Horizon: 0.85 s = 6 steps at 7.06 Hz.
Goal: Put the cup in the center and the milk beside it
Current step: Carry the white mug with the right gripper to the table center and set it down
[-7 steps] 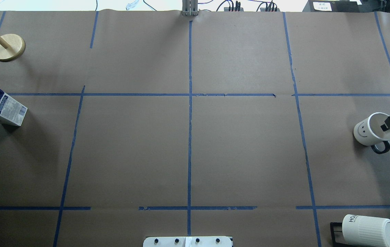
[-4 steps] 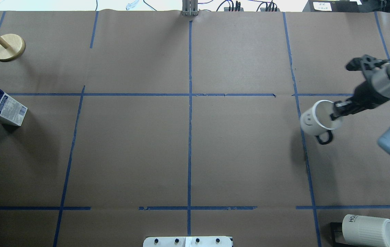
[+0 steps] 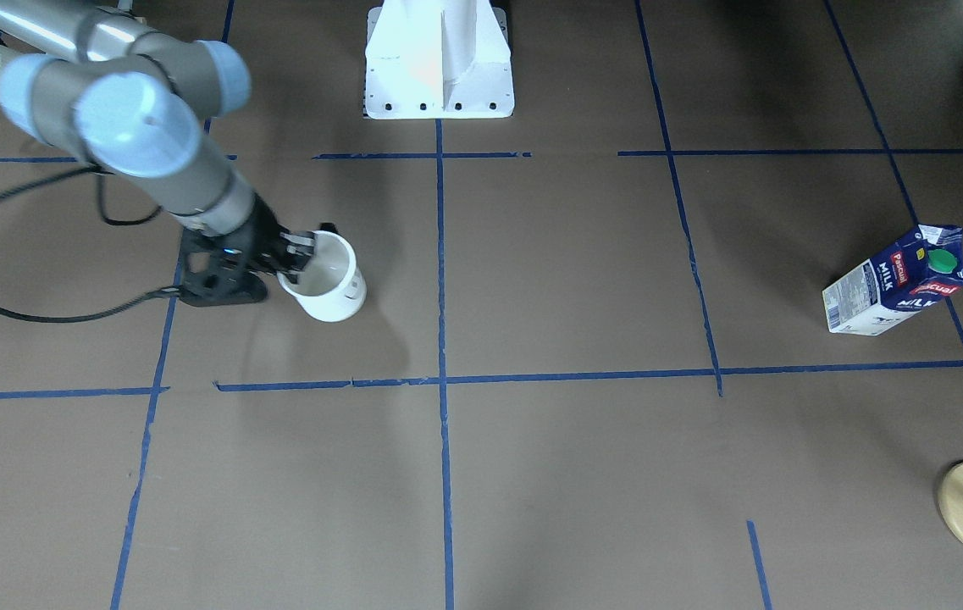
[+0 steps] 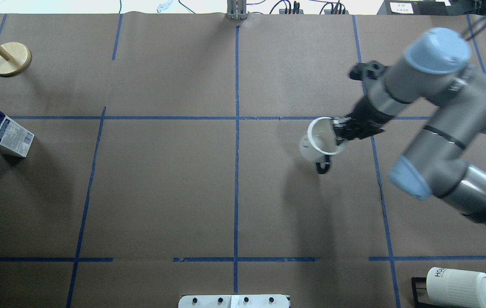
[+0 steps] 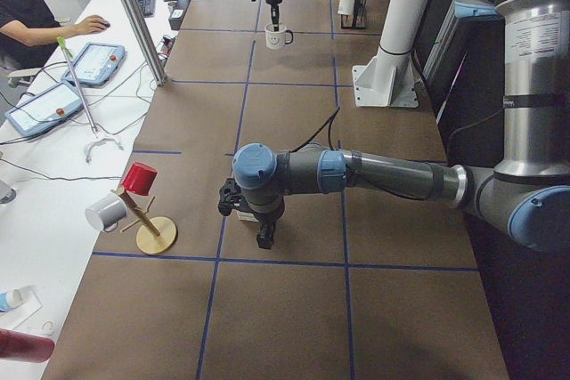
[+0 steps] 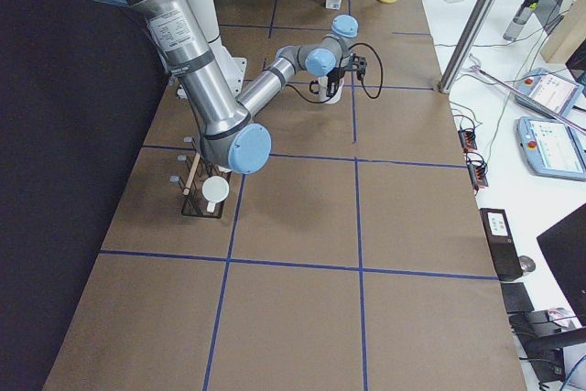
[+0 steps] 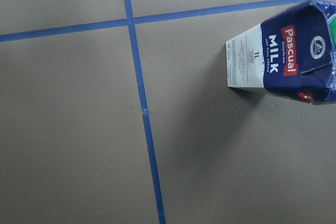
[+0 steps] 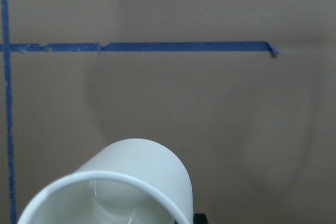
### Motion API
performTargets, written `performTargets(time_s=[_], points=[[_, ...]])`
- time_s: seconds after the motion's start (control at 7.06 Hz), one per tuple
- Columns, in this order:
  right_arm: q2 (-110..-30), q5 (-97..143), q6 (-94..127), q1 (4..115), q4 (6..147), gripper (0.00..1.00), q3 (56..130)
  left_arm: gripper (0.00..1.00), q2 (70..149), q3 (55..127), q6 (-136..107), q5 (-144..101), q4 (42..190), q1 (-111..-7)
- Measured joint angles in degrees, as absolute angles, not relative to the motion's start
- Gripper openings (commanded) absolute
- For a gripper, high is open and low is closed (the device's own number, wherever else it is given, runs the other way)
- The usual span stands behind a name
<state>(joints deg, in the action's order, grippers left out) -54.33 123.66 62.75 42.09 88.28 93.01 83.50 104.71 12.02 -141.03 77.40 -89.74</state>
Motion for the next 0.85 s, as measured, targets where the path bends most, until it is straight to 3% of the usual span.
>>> performTargets(time_s=[0.42,0.57,0.71,0.85], points=[[-47.12,118.90,72.51,38.66,81.95,0.03,81.59,1.00,83.50,104.98,11.97,-141.21,77.43,-89.74],[-46.33,118.67,76.04,38.32,78.89,0.09,79.45,1.00,83.50,105.04,12.01,-141.20,77.43,-89.74],[-45.41,118.62,78.97,38.20,77.65,0.71,78.30,1.00,83.50,105.08,12.03,-141.22,77.43,-89.74],[-44.74,118.63,81.37,38.01,77.23,0.99,77.85,1.00,83.50,105.10,12.04,-141.23,77.43,-89.74]])
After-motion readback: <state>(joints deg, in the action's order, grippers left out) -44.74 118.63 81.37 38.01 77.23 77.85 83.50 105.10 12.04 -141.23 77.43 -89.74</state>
